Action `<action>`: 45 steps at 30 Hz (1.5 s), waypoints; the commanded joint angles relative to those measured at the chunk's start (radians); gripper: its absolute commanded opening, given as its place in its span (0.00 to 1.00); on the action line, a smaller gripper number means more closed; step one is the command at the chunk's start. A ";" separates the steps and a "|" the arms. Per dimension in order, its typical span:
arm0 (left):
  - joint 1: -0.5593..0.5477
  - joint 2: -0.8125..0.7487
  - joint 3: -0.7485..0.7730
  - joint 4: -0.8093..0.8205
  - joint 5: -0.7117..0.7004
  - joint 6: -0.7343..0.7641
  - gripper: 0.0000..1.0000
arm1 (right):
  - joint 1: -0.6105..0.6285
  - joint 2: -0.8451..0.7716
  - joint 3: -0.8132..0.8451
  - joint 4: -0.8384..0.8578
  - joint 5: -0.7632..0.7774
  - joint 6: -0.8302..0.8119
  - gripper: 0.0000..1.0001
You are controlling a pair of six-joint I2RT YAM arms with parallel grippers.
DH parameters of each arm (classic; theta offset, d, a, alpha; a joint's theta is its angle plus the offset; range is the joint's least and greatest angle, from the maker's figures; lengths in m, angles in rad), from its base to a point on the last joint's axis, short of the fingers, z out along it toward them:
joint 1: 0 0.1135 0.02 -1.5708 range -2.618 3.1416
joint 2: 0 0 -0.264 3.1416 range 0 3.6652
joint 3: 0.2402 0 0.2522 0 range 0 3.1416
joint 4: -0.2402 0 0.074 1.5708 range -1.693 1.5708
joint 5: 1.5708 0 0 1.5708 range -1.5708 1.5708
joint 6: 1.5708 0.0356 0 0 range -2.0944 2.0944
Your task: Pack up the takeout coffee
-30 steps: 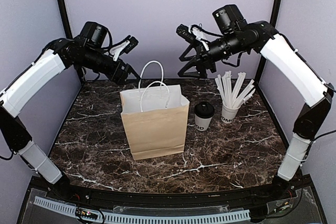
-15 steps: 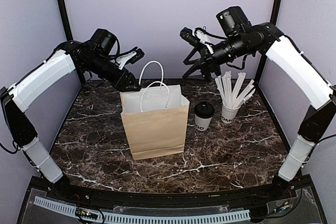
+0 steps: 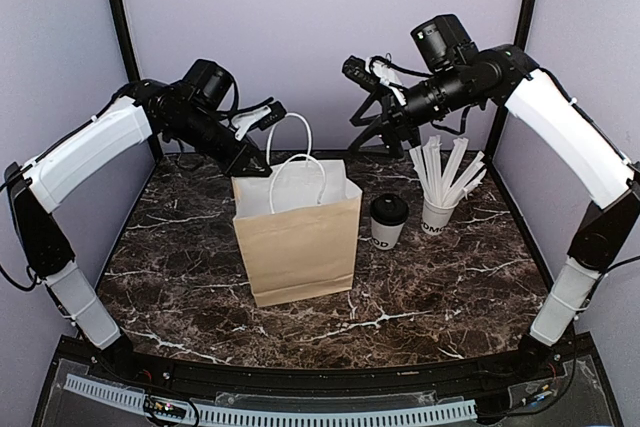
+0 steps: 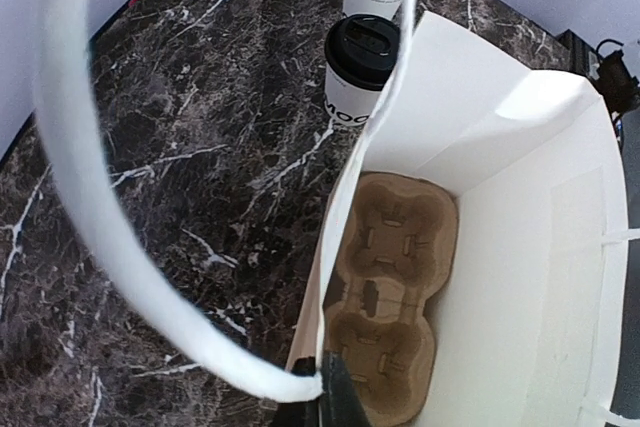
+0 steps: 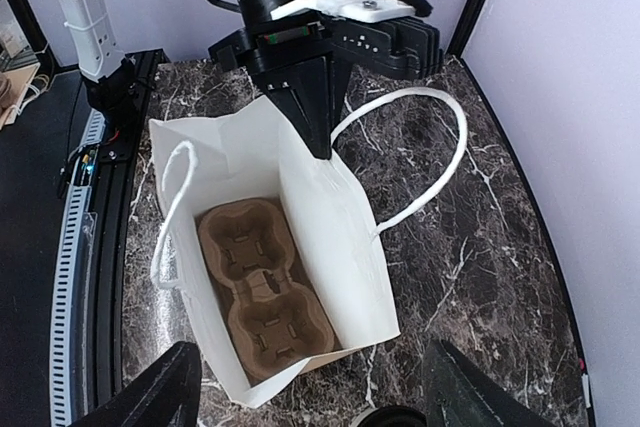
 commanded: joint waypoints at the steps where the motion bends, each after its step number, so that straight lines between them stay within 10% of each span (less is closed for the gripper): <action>1: -0.048 -0.043 -0.004 0.001 -0.104 0.041 0.00 | -0.013 -0.036 -0.022 0.036 0.040 0.007 0.77; 29: -0.572 -0.337 -0.534 0.680 -1.211 0.579 0.00 | -0.160 -0.115 -0.297 0.171 0.084 -0.015 0.77; 45: -0.586 -0.439 -0.473 0.555 -1.006 0.372 0.00 | -0.160 -0.130 -0.446 0.138 0.226 -0.115 0.75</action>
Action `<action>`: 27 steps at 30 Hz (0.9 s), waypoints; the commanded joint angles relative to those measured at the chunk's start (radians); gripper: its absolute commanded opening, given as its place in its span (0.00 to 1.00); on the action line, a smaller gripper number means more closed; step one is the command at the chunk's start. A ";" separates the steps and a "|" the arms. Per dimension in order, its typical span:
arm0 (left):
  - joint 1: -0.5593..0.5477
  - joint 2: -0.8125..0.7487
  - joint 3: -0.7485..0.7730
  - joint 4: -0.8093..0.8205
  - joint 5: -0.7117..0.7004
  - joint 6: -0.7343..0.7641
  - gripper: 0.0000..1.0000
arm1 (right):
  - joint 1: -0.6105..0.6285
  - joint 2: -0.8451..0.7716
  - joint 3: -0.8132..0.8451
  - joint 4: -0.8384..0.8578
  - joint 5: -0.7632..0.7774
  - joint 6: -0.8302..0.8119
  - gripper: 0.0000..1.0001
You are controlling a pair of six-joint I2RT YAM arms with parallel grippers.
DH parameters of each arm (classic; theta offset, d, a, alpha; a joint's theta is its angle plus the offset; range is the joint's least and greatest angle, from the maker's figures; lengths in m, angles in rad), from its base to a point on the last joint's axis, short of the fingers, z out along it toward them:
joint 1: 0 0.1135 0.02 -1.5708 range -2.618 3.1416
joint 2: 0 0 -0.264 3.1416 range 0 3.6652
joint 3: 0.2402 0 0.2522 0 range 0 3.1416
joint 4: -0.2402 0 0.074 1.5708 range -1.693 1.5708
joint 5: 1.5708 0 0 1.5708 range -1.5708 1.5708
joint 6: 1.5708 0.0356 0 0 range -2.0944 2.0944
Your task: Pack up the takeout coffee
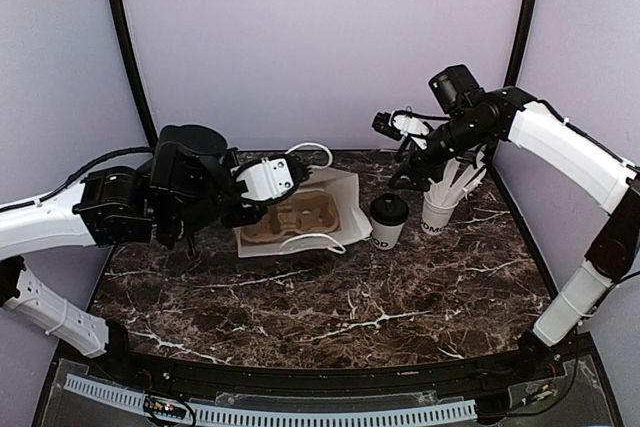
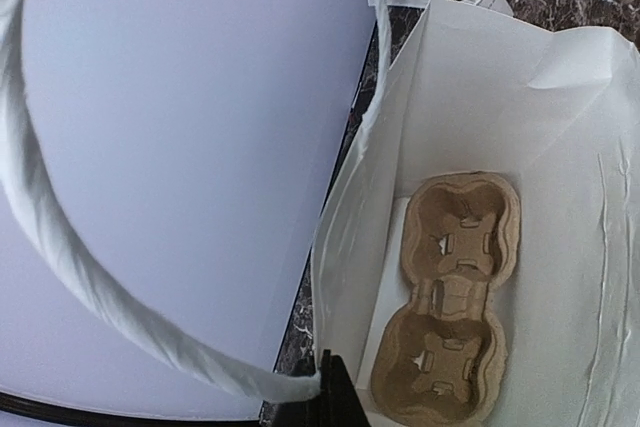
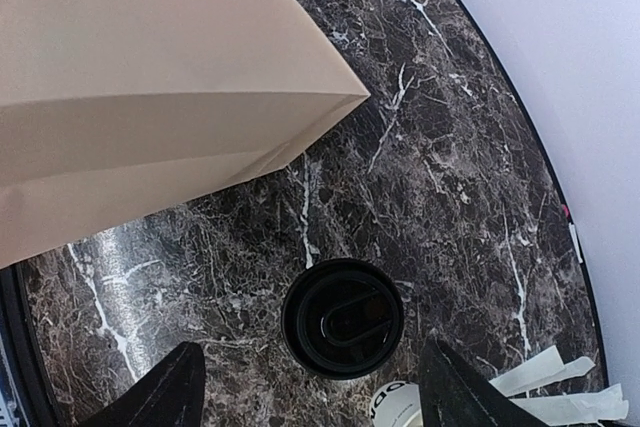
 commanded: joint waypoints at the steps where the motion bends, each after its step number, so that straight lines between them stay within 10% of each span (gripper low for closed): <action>1: 0.056 -0.042 0.091 -0.080 0.150 -0.167 0.00 | -0.002 -0.005 0.001 0.002 0.008 -0.008 0.74; 10: 0.262 0.039 0.294 -0.363 0.603 -0.445 0.00 | 0.006 -0.045 0.254 -0.230 -0.401 -0.108 0.78; 27: 0.562 0.174 0.496 -0.544 1.178 -0.645 0.00 | 0.070 -0.054 0.347 -0.325 -0.468 -0.137 0.80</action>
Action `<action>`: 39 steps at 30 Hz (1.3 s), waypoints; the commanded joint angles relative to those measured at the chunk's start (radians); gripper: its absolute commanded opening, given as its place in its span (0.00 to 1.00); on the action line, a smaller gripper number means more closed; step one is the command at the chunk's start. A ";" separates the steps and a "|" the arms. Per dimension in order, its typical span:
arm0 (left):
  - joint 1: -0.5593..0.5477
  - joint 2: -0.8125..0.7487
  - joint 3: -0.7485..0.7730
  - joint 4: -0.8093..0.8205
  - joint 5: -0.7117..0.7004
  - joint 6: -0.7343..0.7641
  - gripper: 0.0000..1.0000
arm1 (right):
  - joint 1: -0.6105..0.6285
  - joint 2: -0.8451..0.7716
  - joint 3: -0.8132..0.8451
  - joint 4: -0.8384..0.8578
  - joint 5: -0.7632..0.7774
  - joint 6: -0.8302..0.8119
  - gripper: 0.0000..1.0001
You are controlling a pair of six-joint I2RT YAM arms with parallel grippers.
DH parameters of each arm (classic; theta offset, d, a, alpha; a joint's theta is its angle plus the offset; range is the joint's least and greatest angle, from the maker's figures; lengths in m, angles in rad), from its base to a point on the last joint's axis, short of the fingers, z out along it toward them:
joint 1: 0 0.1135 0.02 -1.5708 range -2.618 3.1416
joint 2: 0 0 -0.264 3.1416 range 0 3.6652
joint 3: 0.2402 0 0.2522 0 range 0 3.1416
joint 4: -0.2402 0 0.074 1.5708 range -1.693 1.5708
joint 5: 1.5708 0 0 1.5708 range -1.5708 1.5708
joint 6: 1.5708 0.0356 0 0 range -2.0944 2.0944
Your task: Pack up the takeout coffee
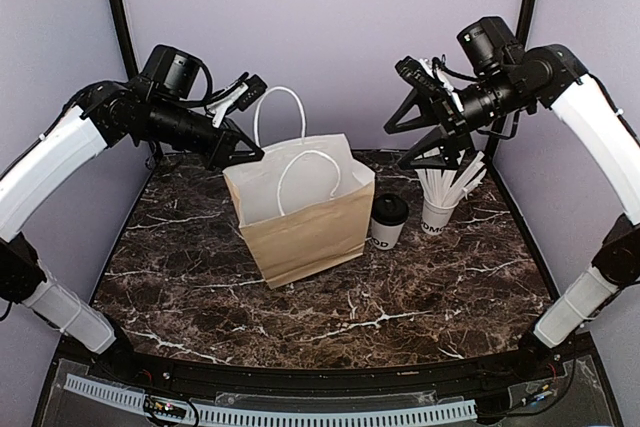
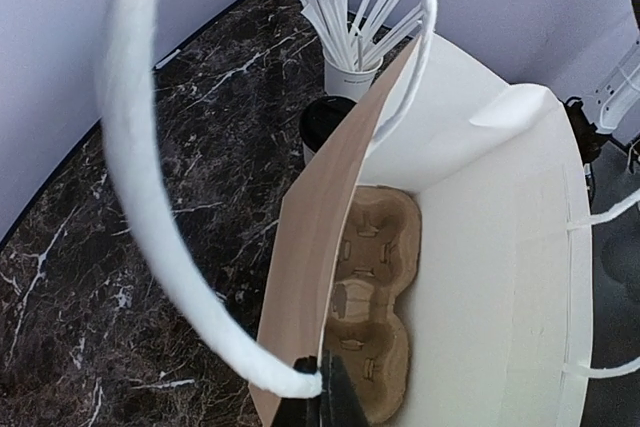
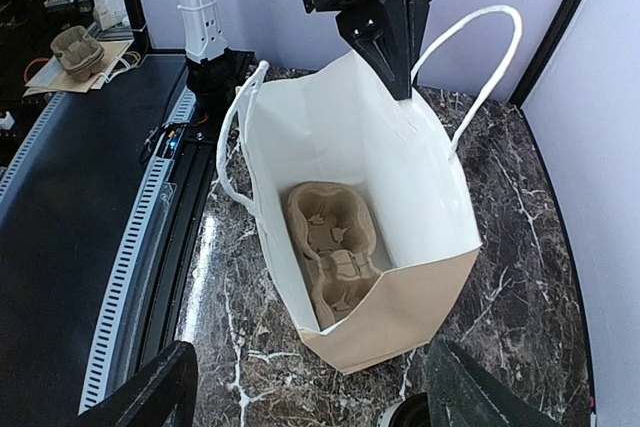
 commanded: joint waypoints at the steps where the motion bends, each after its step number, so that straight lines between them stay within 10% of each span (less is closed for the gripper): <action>1: 0.030 0.001 0.073 -0.047 0.144 -0.061 0.00 | 0.010 -0.007 0.001 -0.006 -0.015 -0.005 0.80; 15: 0.113 0.074 0.066 -0.072 0.253 -0.156 0.04 | 0.011 0.003 -0.016 0.011 0.003 0.006 0.79; 18: 0.123 0.107 0.072 -0.091 0.114 -0.152 0.60 | 0.010 0.003 -0.037 0.032 0.003 0.016 0.80; 21: 0.124 0.093 0.070 -0.042 0.040 -0.127 0.76 | 0.024 0.020 -0.060 0.073 0.022 0.043 0.80; 34: 0.123 0.039 -0.082 0.179 0.052 -0.159 0.70 | 0.165 0.206 -0.034 0.245 0.306 0.085 0.78; 39: 0.121 0.021 -0.155 0.326 0.106 -0.193 0.56 | 0.180 0.242 0.013 0.243 0.270 0.093 0.43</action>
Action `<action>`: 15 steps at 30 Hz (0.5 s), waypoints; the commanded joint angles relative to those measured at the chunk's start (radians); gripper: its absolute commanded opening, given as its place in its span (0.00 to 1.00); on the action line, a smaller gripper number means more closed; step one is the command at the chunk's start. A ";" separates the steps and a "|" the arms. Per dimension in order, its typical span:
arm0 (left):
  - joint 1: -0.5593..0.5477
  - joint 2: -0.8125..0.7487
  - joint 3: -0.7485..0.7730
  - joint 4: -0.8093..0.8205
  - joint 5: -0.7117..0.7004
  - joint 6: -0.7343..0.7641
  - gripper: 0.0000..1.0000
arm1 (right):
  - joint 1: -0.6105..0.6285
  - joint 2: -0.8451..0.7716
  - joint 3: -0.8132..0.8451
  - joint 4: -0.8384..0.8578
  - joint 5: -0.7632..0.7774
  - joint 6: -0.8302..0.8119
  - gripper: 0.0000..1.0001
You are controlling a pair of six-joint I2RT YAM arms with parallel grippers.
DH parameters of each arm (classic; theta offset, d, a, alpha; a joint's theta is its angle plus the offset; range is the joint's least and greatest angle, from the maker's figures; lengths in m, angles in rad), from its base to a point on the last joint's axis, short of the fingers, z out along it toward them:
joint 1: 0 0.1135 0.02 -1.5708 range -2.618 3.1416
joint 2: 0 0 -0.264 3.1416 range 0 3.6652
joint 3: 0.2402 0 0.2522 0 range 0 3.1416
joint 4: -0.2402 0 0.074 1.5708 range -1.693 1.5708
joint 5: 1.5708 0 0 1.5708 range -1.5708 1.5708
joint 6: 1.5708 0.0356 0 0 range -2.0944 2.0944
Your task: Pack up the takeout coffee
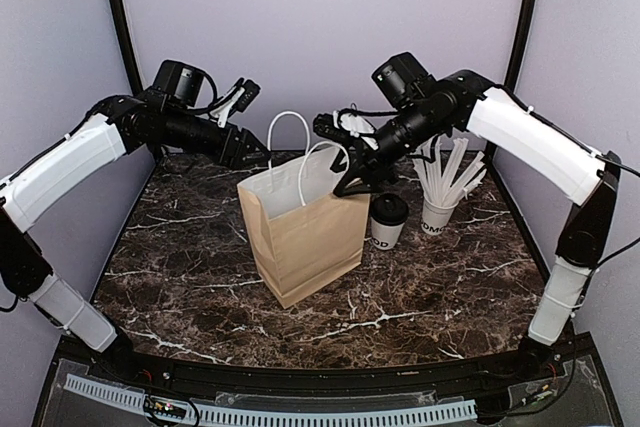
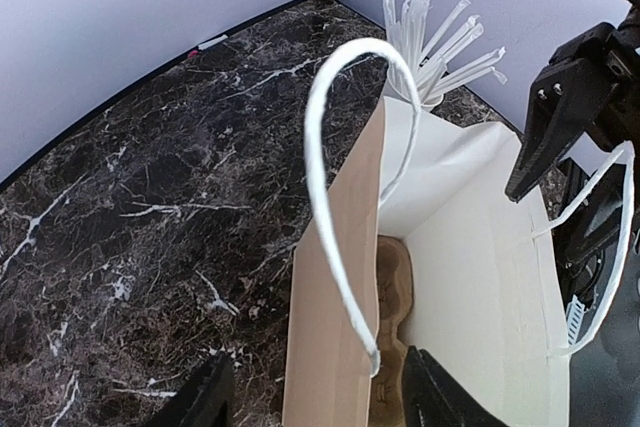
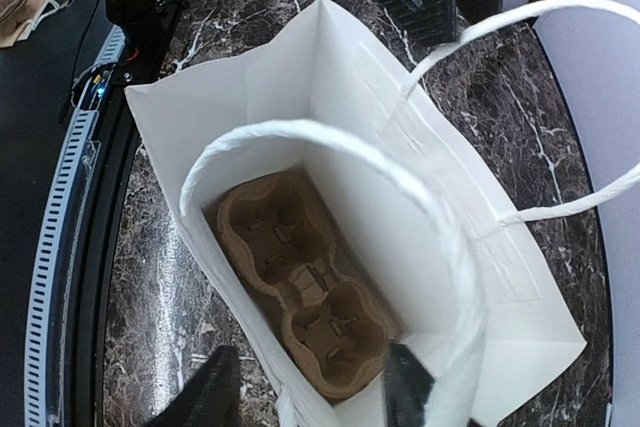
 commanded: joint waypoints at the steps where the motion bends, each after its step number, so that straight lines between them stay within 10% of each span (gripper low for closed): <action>1: 0.002 -0.034 -0.061 0.182 0.069 -0.039 0.51 | 0.014 -0.001 0.064 0.035 -0.006 0.011 0.31; 6: 0.002 -0.012 -0.045 0.282 0.117 -0.065 0.33 | 0.019 -0.014 0.089 0.037 -0.019 0.025 0.02; 9: 0.001 0.042 0.021 0.257 0.147 -0.062 0.04 | 0.020 -0.012 0.120 0.037 -0.027 0.036 0.00; 15: 0.000 0.029 0.136 0.222 0.113 -0.052 0.00 | 0.020 -0.009 0.247 0.053 -0.059 0.070 0.00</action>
